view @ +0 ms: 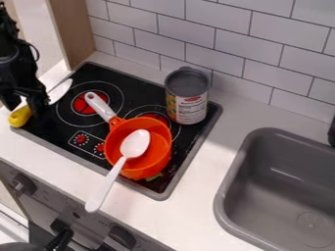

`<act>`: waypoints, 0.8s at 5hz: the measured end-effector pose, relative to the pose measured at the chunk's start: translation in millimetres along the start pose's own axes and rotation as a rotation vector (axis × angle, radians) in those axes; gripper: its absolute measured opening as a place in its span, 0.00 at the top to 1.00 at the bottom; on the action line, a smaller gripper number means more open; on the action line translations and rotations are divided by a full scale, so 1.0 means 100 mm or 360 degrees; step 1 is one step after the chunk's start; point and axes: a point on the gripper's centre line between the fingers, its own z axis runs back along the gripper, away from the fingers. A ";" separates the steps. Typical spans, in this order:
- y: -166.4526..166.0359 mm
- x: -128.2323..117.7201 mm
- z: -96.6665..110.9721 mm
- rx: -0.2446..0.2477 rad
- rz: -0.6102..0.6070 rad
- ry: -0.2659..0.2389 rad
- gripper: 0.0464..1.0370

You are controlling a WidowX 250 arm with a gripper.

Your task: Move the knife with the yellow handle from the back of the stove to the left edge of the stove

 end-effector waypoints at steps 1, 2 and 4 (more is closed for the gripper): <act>-0.01 -0.03 0.09 -0.0024 0.0023 0.0013 0.05; -0.06 -0.04 0.31 -0.0070 0.0080 0.0006 0.05; -0.40 0.02 0.60 -0.0105 0.0292 -0.0031 0.05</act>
